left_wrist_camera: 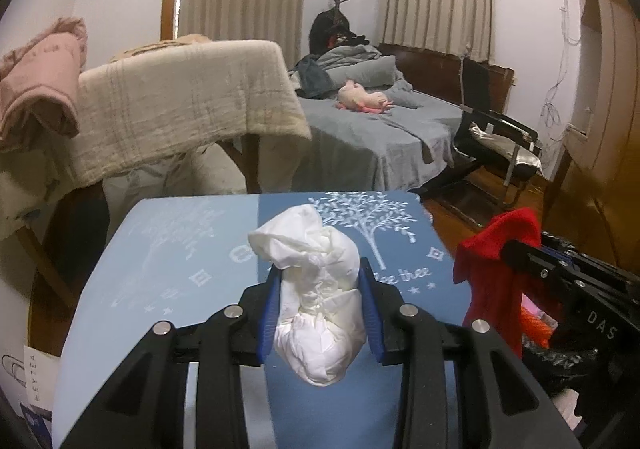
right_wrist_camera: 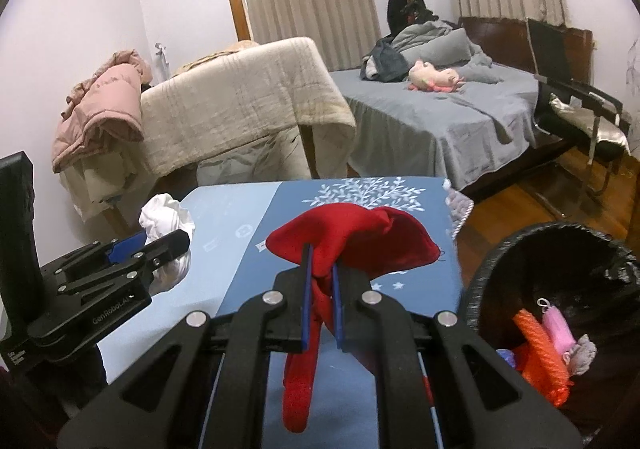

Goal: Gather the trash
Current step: 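Carry the tissue and red glove over the bin and open both tools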

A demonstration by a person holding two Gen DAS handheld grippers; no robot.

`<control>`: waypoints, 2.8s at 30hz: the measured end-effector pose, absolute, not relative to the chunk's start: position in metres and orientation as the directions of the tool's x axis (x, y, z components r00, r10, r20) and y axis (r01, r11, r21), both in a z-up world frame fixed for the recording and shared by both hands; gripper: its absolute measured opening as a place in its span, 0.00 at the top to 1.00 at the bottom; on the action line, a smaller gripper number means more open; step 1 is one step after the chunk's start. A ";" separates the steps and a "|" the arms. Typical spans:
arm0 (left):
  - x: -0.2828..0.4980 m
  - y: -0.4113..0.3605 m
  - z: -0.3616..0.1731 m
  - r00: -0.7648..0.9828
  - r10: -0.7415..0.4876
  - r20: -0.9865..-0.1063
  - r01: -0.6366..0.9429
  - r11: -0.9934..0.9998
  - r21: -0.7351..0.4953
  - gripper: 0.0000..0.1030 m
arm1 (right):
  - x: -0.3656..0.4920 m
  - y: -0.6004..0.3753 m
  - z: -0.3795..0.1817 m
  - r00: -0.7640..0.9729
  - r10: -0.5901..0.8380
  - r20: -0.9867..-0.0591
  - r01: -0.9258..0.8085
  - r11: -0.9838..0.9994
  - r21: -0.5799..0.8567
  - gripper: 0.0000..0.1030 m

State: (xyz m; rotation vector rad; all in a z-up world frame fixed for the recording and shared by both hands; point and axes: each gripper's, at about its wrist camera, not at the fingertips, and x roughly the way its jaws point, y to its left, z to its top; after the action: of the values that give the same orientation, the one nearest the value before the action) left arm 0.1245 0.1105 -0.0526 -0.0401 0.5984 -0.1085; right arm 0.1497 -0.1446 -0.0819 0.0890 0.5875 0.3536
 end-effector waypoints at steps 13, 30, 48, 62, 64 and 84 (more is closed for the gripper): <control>0.107 0.061 -0.029 0.836 -0.181 -0.518 0.185 0.982 -0.044 0.65 | 0.122 -0.193 -0.062 0.822 0.303 -0.482 -0.252 0.953 0.170 0.92; 0.092 -0.010 -0.007 0.835 -0.297 -0.462 0.313 0.949 -0.044 0.65 | 0.090 -0.262 -0.046 0.875 0.192 -0.444 -0.139 0.979 0.149 0.92; 0.104 -0.072 -0.011 0.799 -0.402 -0.447 0.425 0.904 -0.052 0.65 | 0.086 -0.320 -0.049 0.893 0.065 -0.446 -0.013 0.993 0.119 0.92; 0.134 -0.116 -0.035 0.763 -0.444 -0.470 0.483 0.875 -0.041 0.65 | 0.113 -0.356 -0.075 0.870 0.002 -0.493 0.065 0.991 0.120 0.92; 0.141 -0.121 -0.040 0.756 -0.450 -0.476 0.490 0.871 -0.045 0.65 | 0.118 -0.361 -0.079 0.866 -0.005 -0.500 0.077 0.990 0.122 0.92; 0.183 -0.167 -0.091 0.673 -0.501 -0.545 0.561 0.825 -0.065 0.65 | 0.148 -0.402 -0.122 0.819 -0.072 -0.570 0.169 0.978 0.119 0.92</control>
State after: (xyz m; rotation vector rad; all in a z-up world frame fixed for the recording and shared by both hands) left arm 0.1829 -0.1666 -0.0905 0.1114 0.5793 -0.5990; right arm 0.1477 -0.4023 -0.1224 0.1669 0.5985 -0.1289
